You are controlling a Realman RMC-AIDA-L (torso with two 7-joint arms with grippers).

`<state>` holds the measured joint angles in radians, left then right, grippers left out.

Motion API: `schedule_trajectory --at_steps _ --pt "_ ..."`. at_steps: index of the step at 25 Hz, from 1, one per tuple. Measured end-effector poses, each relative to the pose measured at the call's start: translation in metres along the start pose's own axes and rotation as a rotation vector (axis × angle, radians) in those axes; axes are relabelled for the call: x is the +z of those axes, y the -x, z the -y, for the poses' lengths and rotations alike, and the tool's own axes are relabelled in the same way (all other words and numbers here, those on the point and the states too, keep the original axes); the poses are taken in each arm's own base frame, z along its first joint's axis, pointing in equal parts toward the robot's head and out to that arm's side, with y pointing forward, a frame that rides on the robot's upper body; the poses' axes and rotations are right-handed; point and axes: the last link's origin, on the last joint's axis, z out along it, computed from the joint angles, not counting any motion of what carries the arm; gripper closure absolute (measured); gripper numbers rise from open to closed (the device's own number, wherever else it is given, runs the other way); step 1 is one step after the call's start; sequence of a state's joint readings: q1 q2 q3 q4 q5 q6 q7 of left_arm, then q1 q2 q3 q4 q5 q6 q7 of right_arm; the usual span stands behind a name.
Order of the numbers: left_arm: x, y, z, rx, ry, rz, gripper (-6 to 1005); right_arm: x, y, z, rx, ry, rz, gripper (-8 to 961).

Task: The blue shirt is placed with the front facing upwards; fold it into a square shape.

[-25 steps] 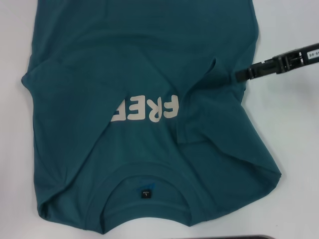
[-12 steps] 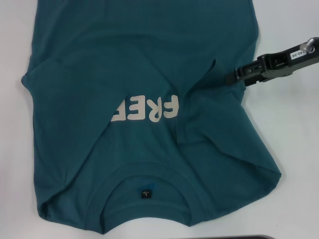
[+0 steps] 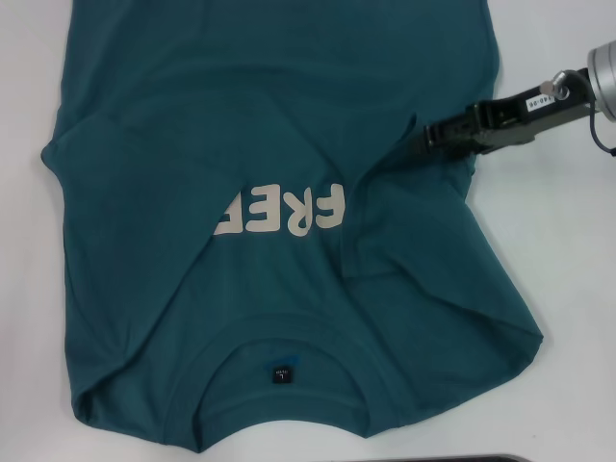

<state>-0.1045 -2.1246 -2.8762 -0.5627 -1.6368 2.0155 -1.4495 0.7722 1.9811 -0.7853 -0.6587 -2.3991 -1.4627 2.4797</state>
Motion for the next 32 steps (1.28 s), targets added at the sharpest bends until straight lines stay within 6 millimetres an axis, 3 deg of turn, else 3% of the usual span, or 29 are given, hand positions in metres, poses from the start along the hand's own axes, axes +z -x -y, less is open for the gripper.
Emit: schedule_trajectory --at_steps 12,18,23,27,28,31,32 --pt "0.001 -0.001 0.001 0.002 0.001 -0.003 65 0.030 0.016 -0.017 -0.028 0.000 0.056 119" --pt "0.001 -0.001 0.001 0.009 0.001 -0.003 65 0.045 0.030 -0.023 -0.059 0.017 0.181 119" --pt "0.001 -0.001 0.001 0.011 -0.001 -0.003 65 0.026 0.030 -0.031 -0.165 0.116 0.267 120" --pt "0.001 -0.001 0.001 0.010 0.003 0.010 65 0.004 0.022 -0.029 -0.350 0.139 0.334 121" --pt "0.001 -0.001 0.001 0.009 0.004 0.018 65 -0.004 0.012 -0.027 -0.513 0.144 0.398 122" --pt "-0.003 -0.003 0.004 0.000 -0.003 0.057 65 -0.011 -0.003 -0.022 -0.670 0.133 0.480 122" --pt "-0.004 -0.003 0.005 -0.006 -0.007 0.070 65 -0.020 -0.024 -0.014 -0.826 0.110 0.569 123"
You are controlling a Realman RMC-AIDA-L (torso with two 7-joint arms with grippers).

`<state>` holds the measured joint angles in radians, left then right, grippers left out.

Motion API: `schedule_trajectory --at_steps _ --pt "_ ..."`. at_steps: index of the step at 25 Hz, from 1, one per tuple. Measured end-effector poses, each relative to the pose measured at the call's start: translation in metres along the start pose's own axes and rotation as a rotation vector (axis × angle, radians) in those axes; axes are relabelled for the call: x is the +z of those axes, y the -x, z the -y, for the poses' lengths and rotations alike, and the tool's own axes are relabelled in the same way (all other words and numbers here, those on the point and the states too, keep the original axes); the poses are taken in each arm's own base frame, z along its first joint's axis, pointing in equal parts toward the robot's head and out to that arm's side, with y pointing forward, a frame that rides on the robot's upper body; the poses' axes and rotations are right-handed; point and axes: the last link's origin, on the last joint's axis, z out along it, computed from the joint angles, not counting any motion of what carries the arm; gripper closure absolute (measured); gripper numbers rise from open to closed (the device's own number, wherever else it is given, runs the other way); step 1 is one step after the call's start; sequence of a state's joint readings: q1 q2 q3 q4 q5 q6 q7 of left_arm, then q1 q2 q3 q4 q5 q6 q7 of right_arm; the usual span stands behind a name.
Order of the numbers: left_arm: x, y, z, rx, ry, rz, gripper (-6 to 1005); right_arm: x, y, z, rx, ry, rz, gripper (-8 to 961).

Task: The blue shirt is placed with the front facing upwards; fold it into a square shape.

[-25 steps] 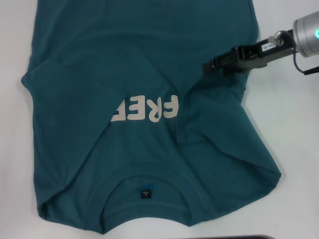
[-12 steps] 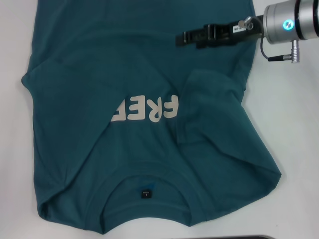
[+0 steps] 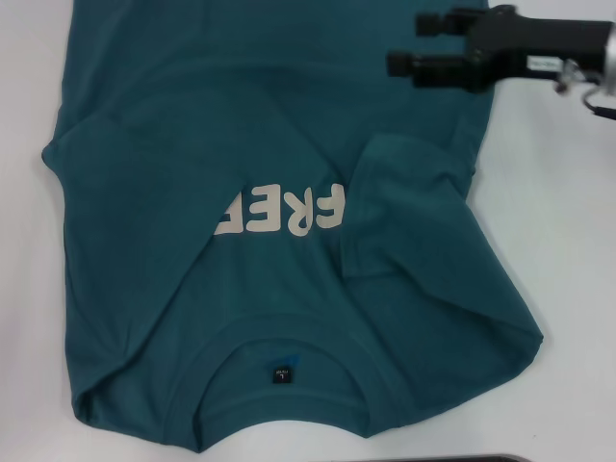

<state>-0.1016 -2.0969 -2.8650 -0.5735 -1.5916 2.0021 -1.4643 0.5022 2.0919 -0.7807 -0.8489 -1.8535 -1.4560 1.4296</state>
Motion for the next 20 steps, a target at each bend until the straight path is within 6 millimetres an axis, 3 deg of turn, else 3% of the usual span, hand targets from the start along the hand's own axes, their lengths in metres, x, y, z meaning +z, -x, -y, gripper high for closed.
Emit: schedule_trajectory --at_steps 5,11,15,20 --pt "-0.007 0.002 0.002 0.025 -0.015 0.075 65 -0.026 -0.015 -0.012 -0.139 -0.006 0.050 117" --pt "-0.018 0.018 -0.007 0.260 -0.015 0.120 65 -0.053 -0.044 -0.030 -0.211 -0.011 0.023 77" --pt "-0.021 0.039 -0.012 0.230 0.013 0.222 65 -0.062 -0.059 -0.047 -0.105 0.059 -0.005 37" --pt "-0.026 0.058 -0.020 0.076 0.044 0.331 65 -0.064 -0.065 -0.060 0.172 0.154 -0.026 39"
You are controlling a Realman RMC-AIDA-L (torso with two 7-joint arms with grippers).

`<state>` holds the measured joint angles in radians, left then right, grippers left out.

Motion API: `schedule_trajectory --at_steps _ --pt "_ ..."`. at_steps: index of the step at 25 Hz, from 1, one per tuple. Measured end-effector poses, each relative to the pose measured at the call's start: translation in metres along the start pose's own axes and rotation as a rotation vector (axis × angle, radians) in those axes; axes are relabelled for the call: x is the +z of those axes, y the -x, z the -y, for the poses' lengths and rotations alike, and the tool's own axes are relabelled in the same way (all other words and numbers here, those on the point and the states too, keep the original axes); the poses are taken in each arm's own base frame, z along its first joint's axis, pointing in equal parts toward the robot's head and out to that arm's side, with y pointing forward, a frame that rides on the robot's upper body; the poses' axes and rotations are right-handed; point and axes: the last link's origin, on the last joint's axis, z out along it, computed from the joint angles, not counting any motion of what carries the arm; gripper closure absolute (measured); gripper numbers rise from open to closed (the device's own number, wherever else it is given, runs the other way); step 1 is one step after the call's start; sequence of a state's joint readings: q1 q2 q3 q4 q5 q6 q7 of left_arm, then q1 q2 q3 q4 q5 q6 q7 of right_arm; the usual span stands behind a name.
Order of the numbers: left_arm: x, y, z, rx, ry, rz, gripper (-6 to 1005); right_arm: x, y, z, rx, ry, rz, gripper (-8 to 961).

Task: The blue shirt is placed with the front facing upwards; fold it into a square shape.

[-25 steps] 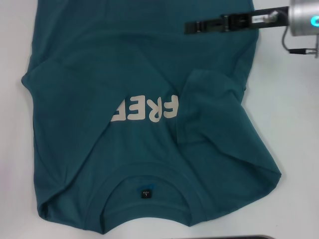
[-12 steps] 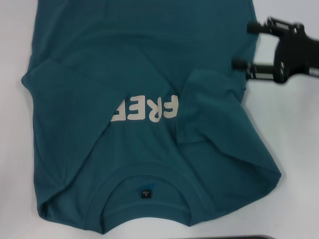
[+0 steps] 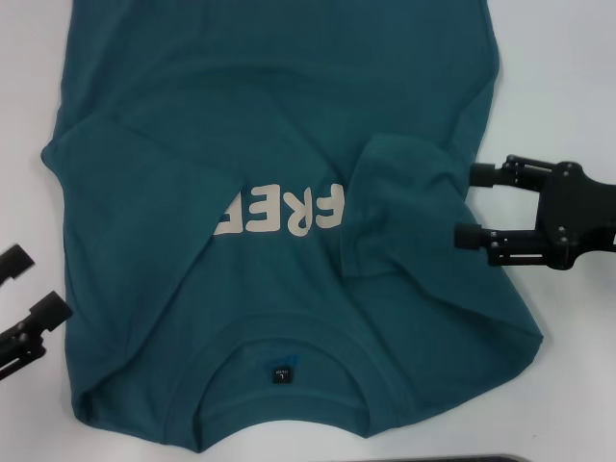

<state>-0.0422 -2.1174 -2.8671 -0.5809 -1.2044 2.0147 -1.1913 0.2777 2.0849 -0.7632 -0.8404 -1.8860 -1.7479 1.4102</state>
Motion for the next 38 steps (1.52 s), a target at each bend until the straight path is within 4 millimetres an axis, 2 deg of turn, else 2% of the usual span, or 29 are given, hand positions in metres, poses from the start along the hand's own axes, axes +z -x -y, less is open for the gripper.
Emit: schedule_trajectory --at_steps 5,9,15,19,28,38 --pt "-0.012 -0.008 0.005 -0.388 -0.020 0.010 65 -0.015 0.024 0.007 0.257 0.017 0.087 40" --pt "-0.017 -0.008 0.005 -0.692 -0.016 0.028 66 -0.023 0.043 0.016 0.430 0.039 0.073 41" --pt "-0.024 -0.001 0.001 -0.771 -0.040 0.089 66 -0.016 0.057 0.029 0.468 0.030 -0.024 43" --pt "-0.026 0.008 0.000 -0.798 -0.061 0.206 66 -0.012 0.060 0.038 0.465 -0.016 -0.033 44" --pt "-0.025 0.017 0.013 -0.813 -0.156 0.271 66 -0.010 0.055 0.050 0.527 -0.104 -0.007 43" --pt "-0.027 0.023 0.012 -0.907 -0.184 0.296 66 -0.014 0.051 0.054 0.570 -0.132 0.004 44"
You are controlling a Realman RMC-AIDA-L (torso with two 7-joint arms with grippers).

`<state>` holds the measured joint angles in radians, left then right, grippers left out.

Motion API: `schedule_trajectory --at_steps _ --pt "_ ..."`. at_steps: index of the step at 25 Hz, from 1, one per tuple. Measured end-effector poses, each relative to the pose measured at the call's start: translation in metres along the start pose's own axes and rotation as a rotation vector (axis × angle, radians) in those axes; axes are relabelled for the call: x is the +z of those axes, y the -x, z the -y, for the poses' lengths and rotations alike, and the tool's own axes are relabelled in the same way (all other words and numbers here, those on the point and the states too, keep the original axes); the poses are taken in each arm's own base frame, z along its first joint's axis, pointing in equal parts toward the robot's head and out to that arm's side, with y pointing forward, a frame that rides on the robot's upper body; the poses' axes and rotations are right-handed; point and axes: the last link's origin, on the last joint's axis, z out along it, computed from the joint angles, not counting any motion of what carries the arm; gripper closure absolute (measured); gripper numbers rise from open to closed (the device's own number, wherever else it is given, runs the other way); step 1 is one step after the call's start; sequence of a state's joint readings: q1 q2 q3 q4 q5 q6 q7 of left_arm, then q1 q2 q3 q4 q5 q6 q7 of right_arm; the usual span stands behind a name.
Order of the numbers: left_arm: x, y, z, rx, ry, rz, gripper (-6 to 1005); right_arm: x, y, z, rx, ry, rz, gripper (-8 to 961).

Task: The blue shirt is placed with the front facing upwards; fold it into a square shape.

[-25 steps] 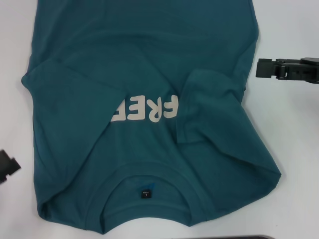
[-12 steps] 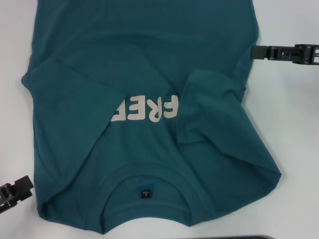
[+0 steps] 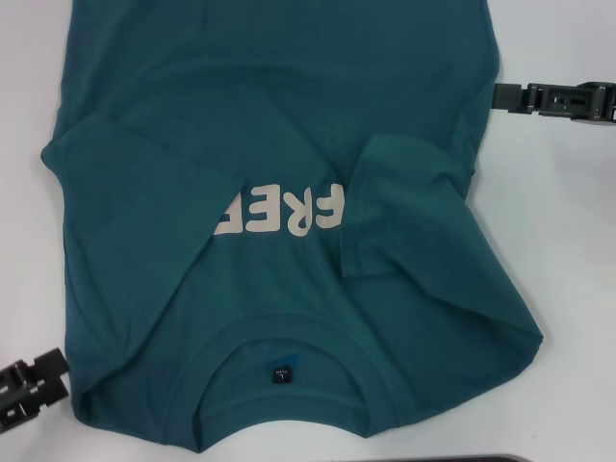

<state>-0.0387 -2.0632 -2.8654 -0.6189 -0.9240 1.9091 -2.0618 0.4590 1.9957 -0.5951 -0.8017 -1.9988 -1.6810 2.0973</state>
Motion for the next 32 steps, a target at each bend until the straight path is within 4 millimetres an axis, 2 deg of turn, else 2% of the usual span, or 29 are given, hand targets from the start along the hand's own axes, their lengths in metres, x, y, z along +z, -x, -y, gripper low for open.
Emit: schedule_trajectory --at_steps 11,32 --pt "0.000 0.010 0.012 -0.044 -0.076 0.041 66 0.001 0.002 -0.002 -0.002 0.012 0.000 44" --pt "0.004 0.004 0.012 -0.061 -0.083 0.042 66 0.001 0.005 -0.004 0.015 0.022 0.010 43"
